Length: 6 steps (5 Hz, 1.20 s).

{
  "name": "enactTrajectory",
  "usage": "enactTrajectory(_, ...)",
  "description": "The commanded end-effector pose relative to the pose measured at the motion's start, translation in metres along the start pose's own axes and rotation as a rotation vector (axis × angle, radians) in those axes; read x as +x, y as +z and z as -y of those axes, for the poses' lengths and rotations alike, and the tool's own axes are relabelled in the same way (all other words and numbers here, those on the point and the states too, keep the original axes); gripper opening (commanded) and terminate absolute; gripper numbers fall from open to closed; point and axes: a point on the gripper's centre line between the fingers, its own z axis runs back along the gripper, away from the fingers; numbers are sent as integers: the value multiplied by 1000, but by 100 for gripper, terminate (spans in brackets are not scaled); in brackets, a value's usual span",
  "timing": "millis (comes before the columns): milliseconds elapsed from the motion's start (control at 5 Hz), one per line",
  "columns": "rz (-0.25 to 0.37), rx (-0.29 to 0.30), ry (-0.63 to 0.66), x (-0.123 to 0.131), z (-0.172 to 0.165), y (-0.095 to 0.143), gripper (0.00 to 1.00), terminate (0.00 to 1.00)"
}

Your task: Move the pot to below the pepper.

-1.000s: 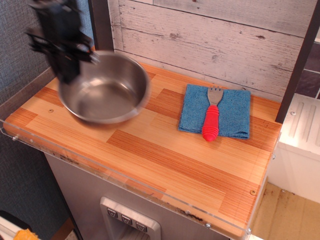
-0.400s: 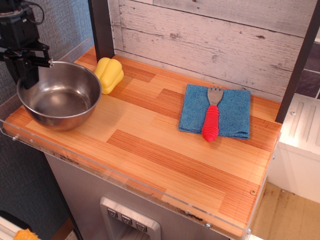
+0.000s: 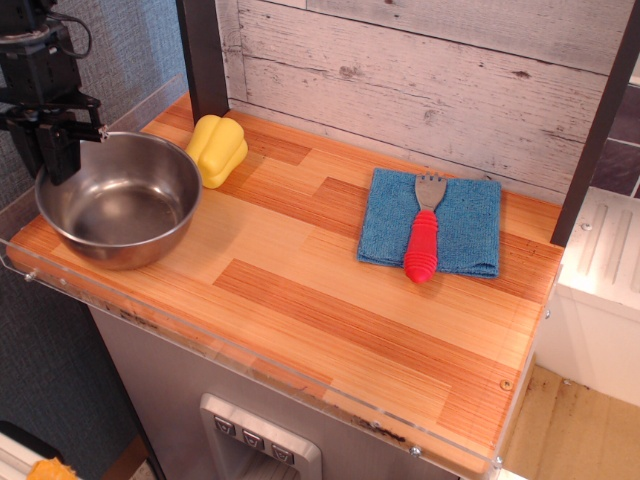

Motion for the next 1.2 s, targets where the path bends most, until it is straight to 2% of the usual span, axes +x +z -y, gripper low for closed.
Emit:
enactTrajectory(0,96,55,5,-11,2,36,100,0)
enactTrajectory(200,177,101,-24,-18,26,60,100,0)
enactTrajectory(400,263,92,-85,-26,55,74,100,0)
enactTrajectory(600,299,61,-132,-27,84,81,100,0)
enactTrajectory(800,308,47,-186,-23,103,80,100,0)
enactTrajectory(1000,274,24,-242,-15,113,75,100,0)
